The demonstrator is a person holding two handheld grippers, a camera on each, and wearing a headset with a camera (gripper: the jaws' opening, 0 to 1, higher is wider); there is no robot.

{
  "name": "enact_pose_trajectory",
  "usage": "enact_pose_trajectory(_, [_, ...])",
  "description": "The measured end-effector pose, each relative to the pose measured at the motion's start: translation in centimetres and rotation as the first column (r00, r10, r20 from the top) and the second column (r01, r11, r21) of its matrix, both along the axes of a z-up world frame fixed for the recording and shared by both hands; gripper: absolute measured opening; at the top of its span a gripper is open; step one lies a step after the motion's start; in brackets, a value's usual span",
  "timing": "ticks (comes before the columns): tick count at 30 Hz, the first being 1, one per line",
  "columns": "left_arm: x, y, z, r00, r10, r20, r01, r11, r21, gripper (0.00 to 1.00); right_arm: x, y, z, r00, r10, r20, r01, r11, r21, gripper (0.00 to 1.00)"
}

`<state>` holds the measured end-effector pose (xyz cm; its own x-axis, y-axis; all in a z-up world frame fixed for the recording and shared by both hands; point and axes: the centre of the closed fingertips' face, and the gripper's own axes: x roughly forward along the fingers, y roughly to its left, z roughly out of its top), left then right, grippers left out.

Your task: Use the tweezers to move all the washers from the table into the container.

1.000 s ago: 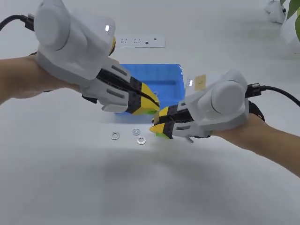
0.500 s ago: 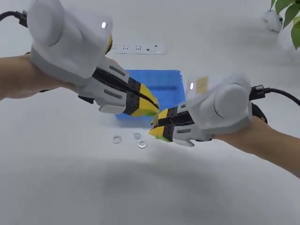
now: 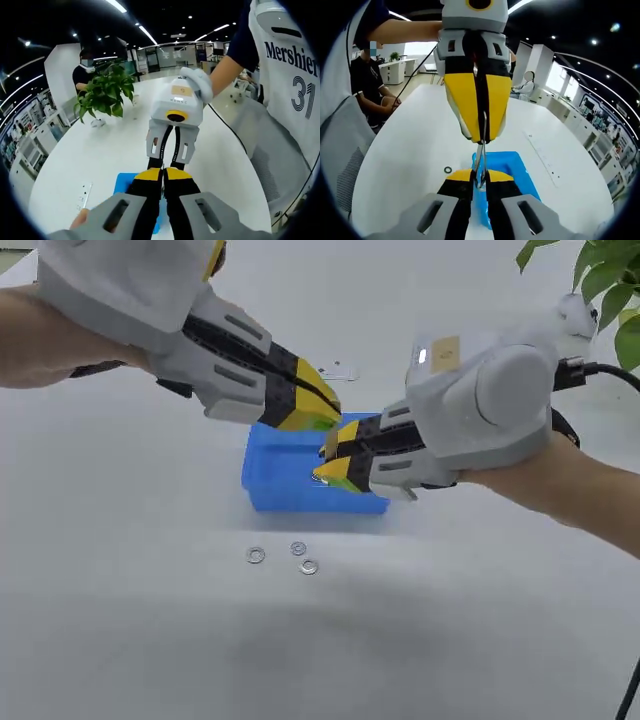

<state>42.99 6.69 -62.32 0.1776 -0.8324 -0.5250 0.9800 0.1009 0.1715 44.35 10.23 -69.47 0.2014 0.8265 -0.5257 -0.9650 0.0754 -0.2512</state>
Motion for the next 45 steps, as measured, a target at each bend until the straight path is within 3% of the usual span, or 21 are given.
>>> enact_pose_trajectory(7, [2.9,0.7,-1.0,0.999,0.008,0.037,-0.009,1.000,0.030,0.05,2.4,0.4,-0.5,1.000,-0.008,0.024,0.008,1.000,-0.012,0.10])
enact_pose_trajectory(14, [4.7,0.4,-3.2,0.999,0.023,0.022,-0.024,0.998,0.053,0.05,4.1,0.4,-2.7,1.000,-0.018,0.005,0.018,0.999,-0.034,0.10])
enact_pose_trajectory(27, [5.6,0.3,-7.0,0.997,0.058,-0.041,-0.055,0.995,0.087,0.05,4.9,0.2,-6.8,0.997,-0.041,-0.067,0.035,0.996,-0.081,0.10])
enact_pose_trajectory(31, [5.7,0.1,-7.2,0.997,0.066,-0.050,-0.063,0.996,0.067,0.05,5.1,0.2,-7.0,0.995,-0.057,-0.081,0.051,0.996,-0.075,0.10])
enact_pose_trajectory(45, [6.3,0.1,-7.7,0.994,0.083,-0.068,-0.079,0.995,0.065,0.05,5.6,-0.1,-7.7,0.992,-0.075,-0.106,0.065,0.993,-0.095,0.11])
